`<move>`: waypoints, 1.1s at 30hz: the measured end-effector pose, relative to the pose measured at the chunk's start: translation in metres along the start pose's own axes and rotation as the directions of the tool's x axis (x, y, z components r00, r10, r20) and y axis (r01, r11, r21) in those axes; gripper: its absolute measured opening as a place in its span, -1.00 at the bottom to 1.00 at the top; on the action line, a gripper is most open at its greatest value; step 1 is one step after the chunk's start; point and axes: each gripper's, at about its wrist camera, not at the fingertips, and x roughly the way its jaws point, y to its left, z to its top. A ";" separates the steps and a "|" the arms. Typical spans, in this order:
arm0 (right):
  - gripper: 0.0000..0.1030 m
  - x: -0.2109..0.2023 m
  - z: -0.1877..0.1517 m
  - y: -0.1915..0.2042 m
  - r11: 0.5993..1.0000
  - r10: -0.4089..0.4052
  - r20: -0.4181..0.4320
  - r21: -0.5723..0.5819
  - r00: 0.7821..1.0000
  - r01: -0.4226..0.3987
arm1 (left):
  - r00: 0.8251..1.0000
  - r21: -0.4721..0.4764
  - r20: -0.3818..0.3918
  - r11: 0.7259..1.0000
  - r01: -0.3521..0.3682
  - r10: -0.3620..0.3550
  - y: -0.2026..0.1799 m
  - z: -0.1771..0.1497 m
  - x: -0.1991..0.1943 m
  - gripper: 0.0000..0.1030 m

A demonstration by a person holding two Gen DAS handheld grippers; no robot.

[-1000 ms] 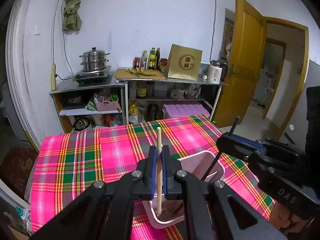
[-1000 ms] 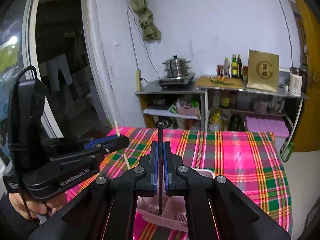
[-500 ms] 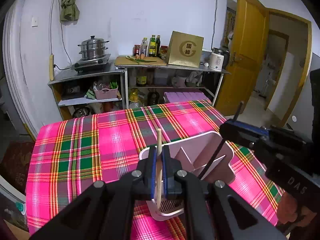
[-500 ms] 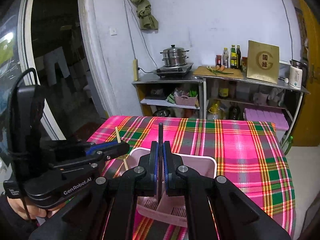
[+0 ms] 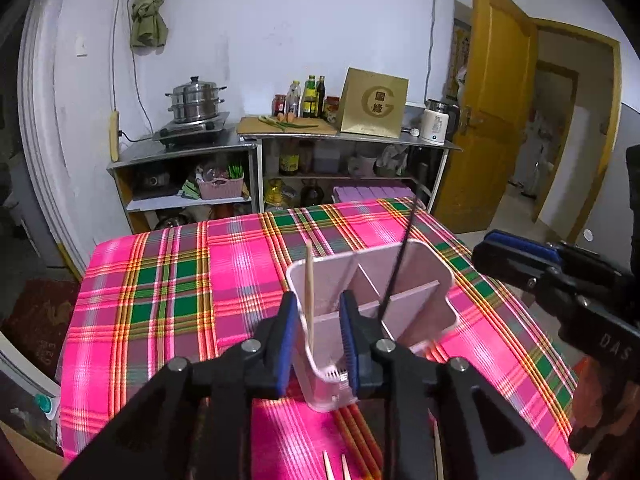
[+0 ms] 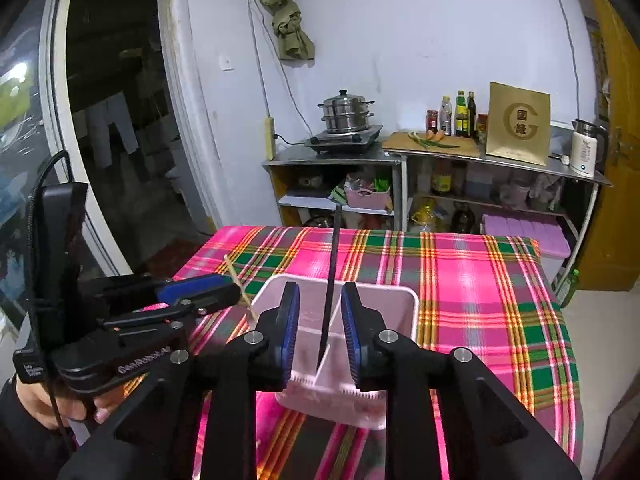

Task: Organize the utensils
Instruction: 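Open both tools to drop the chopsticks into the pink basket, then grasp another wooden chopstick with the left tool while the right tool grasps a dark chopstick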

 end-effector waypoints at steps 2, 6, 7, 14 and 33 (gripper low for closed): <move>-0.47 -0.012 -0.011 0.002 1.000 -0.012 0.005 -0.004 1.000 0.012 | 1.000 -0.005 0.011 1.000 -0.002 0.002 -0.001 -0.011 -0.013 -0.53; -0.42 -0.040 -0.039 0.004 1.000 -0.028 0.004 -0.010 1.000 0.028 | 1.000 -0.024 0.030 1.000 -0.008 0.009 -0.004 -0.037 -0.037 -0.52; -0.42 -0.046 -0.046 0.004 0.999 -0.034 0.000 -0.012 0.999 0.034 | 0.999 -0.028 0.032 1.000 -0.007 0.008 -0.006 -0.046 -0.044 -0.52; -0.42 -0.095 -0.106 0.006 0.999 -0.038 -0.017 -0.006 0.999 0.038 | 0.999 -0.049 0.046 0.999 0.015 -0.013 -0.020 -0.107 -0.085 -0.52; -0.42 -0.151 -0.215 -0.001 0.998 -0.045 -0.108 0.040 0.993 0.050 | 0.998 -0.060 -0.030 0.997 0.057 -0.058 -0.046 -0.204 -0.112 -0.52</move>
